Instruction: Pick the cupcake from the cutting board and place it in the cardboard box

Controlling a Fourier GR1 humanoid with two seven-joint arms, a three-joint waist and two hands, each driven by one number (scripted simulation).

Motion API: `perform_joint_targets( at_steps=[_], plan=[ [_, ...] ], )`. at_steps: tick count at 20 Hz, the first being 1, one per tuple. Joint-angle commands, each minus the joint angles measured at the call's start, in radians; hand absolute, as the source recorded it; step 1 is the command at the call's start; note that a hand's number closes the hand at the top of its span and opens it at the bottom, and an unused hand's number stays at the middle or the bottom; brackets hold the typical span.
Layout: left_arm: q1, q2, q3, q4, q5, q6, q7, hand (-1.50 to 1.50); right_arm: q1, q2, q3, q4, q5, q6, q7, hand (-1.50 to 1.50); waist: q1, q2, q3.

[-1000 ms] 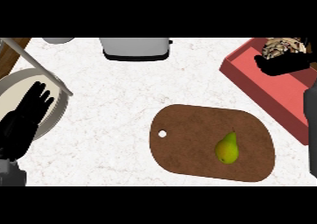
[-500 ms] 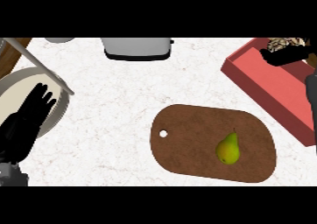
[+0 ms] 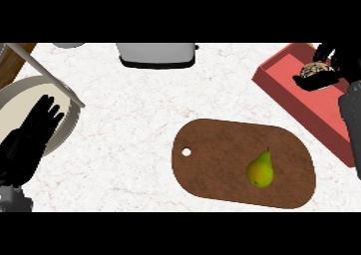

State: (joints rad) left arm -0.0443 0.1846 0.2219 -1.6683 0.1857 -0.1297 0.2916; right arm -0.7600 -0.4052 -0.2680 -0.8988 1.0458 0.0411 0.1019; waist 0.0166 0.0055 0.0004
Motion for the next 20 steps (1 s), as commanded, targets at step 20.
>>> perform_joint_targets(
  at_steps=[20],
  plan=[
    [-0.011,0.016,0.019,0.011,0.003,-0.003,0.003,0.00,-0.029,-0.074,-0.436,0.198,-0.513,-0.106,-0.293,-1.50,-0.012,-0.004,0.001]
  ],
)
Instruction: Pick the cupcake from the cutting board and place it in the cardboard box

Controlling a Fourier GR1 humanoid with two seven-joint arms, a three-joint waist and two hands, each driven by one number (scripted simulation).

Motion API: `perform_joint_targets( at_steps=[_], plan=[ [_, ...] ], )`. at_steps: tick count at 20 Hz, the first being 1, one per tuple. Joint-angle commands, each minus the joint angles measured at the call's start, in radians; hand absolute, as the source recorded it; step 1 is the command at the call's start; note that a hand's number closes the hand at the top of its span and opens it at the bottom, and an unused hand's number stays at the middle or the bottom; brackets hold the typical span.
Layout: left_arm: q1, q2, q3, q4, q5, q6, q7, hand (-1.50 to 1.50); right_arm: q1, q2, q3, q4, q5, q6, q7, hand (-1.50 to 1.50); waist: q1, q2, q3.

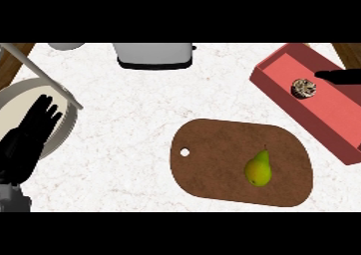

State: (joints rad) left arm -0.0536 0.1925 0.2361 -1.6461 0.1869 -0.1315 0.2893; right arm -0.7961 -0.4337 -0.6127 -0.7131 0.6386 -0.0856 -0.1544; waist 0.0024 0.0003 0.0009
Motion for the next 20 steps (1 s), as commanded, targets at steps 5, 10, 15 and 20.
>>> perform_joint_targets(
  at_steps=[5,10,15,20],
  plan=[
    [0.039,0.003,0.011,-0.034,0.019,-0.016,0.007,0.00,0.075,-0.166,-0.147,0.016,-0.202,0.146,-0.033,-1.50,-0.001,-0.001,0.000],
    [0.008,-0.030,-0.028,-0.044,-0.017,0.032,0.047,0.00,0.163,-0.207,-0.160,-0.017,-0.293,0.244,-0.072,-1.50,-0.007,-0.002,-0.001],
    [0.053,-0.050,-0.048,-0.114,-0.022,0.034,0.053,0.00,0.176,-0.350,-0.177,0.152,-0.329,0.323,-0.195,-1.50,0.008,0.002,0.000],
    [0.026,0.004,0.009,-0.094,0.037,-0.017,0.062,0.00,0.184,-0.364,-0.120,0.216,-0.329,0.285,-0.258,-1.50,0.009,0.002,0.000]
  ],
)
